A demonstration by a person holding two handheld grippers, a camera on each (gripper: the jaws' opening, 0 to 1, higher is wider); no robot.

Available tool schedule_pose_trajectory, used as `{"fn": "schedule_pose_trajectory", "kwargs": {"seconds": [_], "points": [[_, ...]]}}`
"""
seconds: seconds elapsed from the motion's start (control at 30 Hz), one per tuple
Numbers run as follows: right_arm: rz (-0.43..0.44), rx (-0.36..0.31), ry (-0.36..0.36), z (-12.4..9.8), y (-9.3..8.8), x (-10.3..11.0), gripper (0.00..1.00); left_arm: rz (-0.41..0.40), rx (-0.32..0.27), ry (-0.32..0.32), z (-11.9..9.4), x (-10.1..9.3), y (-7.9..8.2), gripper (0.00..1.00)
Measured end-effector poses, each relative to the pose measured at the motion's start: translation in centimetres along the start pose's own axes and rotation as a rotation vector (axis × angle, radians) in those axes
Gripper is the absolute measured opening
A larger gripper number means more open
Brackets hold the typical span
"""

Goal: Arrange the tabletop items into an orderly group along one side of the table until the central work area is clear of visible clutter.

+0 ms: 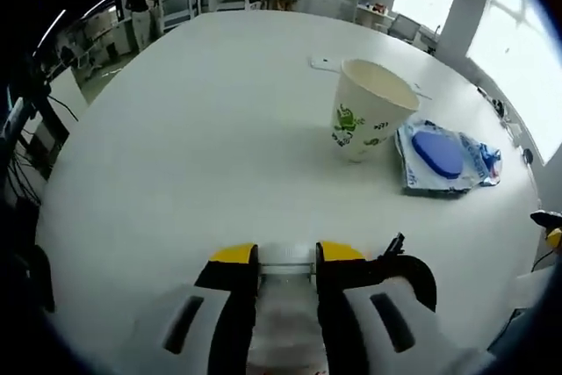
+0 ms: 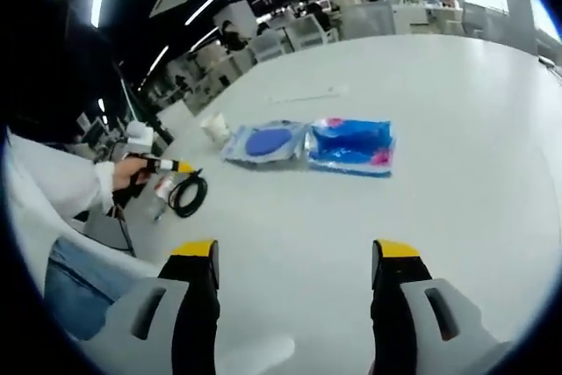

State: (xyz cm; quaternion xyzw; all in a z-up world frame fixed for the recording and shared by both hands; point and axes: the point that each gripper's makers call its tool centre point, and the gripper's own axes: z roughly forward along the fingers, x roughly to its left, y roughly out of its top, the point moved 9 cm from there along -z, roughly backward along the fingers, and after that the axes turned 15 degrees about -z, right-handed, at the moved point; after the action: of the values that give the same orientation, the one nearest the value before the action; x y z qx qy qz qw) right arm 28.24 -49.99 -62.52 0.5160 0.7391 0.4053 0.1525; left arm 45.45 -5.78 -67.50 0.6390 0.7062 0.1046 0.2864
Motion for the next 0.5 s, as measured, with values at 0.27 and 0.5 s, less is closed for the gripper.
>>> {"fn": "schedule_pose_trajectory", "kwargs": {"seconds": [0.27, 0.5], "points": [[-0.001, -0.020, -0.014, -0.3, 0.4, -0.7, 0.69, -0.014, -0.072, -0.037, -1.6, -0.1, 0.1, 0.21], [0.001, -0.022, -0.001, -0.1, 0.3, -0.7, 0.69, -0.086, -0.184, -0.114, -5.4, 0.8, 1.0, 0.21]]}}
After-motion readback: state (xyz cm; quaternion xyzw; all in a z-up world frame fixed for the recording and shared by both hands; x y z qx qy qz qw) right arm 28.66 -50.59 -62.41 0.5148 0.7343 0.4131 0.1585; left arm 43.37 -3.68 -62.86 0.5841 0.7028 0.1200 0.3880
